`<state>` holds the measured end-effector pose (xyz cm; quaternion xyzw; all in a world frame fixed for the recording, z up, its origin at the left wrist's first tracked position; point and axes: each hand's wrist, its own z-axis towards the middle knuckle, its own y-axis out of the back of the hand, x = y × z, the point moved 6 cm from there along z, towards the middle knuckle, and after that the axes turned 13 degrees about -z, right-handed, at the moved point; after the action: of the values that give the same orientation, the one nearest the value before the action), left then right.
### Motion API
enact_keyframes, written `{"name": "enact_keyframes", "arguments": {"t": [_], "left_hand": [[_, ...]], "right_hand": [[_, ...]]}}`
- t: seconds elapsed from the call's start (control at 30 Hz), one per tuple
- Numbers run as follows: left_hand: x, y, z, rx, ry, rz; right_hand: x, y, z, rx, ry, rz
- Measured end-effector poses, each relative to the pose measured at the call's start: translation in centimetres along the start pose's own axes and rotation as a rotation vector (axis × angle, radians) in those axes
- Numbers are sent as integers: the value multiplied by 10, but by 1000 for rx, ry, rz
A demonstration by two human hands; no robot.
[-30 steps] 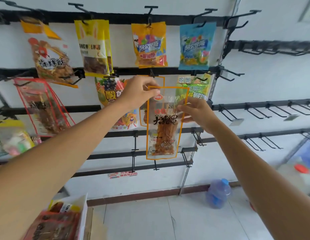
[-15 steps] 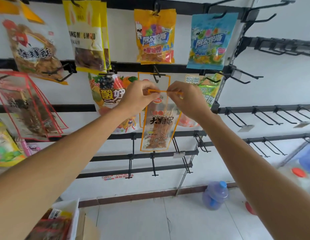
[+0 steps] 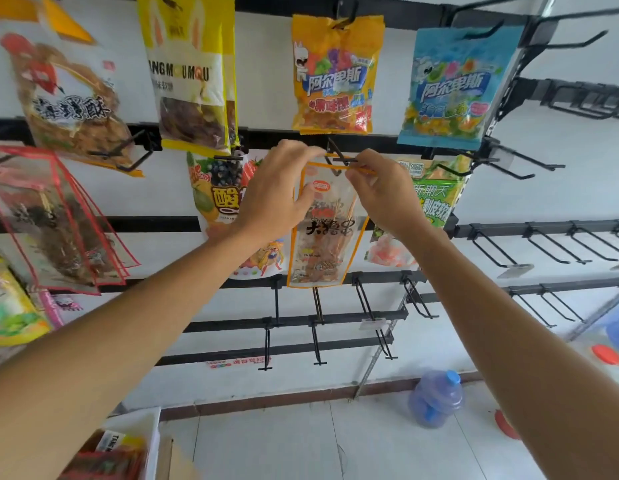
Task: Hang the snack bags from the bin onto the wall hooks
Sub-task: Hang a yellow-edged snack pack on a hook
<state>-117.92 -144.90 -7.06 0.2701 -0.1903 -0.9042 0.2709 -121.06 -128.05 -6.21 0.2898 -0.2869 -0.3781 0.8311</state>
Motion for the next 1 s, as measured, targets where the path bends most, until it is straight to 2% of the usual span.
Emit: {"name": "enact_keyframes", "arguments": {"t": [0.1, 0.27, 0.43, 0.67, 0.9, 1.0], "left_hand": [[-11, -4, -7, 18, -159, 196], [-13, -13, -18, 65, -252, 387], [-1, -22, -23, 202, -205, 559], [22, -38, -22, 385, -151, 637], [39, -53, -16, 454, -93, 661], [42, -57, -15, 452, -89, 629]], "right_hand": [[0, 1, 0, -19, 11, 19], [-3, 3, 3, -20, 1, 39], [-8, -9, 11, 36, -16, -25], [-18, -27, 29, 9, -89, -85], [-28, -37, 44, -32, -133, -172], [-33, -38, 40, -116, -135, -261]]}}
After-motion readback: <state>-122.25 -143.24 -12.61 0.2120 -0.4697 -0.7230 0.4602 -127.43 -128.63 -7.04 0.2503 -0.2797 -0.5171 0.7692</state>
